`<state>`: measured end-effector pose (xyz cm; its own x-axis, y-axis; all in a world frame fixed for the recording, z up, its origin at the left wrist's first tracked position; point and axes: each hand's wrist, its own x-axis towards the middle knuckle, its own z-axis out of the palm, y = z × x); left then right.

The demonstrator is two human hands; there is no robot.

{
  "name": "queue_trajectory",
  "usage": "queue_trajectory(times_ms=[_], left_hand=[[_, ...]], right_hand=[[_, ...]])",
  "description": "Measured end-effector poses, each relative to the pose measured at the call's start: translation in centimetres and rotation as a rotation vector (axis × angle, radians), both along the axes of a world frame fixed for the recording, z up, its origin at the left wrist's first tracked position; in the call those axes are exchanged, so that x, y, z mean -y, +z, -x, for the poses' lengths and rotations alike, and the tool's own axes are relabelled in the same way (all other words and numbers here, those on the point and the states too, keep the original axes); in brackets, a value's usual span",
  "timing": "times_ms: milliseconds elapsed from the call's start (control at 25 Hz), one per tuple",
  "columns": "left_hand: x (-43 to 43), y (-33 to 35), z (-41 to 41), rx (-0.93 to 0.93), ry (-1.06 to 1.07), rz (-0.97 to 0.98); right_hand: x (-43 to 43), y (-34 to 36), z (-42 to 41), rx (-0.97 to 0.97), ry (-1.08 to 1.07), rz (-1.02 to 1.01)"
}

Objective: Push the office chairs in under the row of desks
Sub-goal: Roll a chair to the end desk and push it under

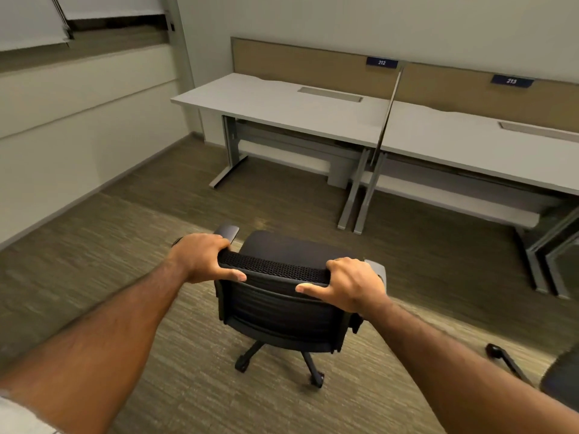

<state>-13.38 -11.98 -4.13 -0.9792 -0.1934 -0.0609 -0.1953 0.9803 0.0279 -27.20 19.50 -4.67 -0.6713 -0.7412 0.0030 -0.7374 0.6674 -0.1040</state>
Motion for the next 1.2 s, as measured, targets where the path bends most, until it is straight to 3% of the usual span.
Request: queue_trajectory(times_ms=[440,760,1200], left_hand=[[2.7,-1.6,8.5,-0.204,0.106,0.000],[8.8,-1.5,14.8,-0.190,0.207,0.039],[19.8,-0.5,23.1,-0.154,0.226,-0.058]], right_hand=[[5.0,0.0,12.5,0.021,0.097,0.023],[13.5,-0.9,22.8,0.058,0.197,0.056],[24.9,-0.9,31.7,0.005,0.222,0.059]])
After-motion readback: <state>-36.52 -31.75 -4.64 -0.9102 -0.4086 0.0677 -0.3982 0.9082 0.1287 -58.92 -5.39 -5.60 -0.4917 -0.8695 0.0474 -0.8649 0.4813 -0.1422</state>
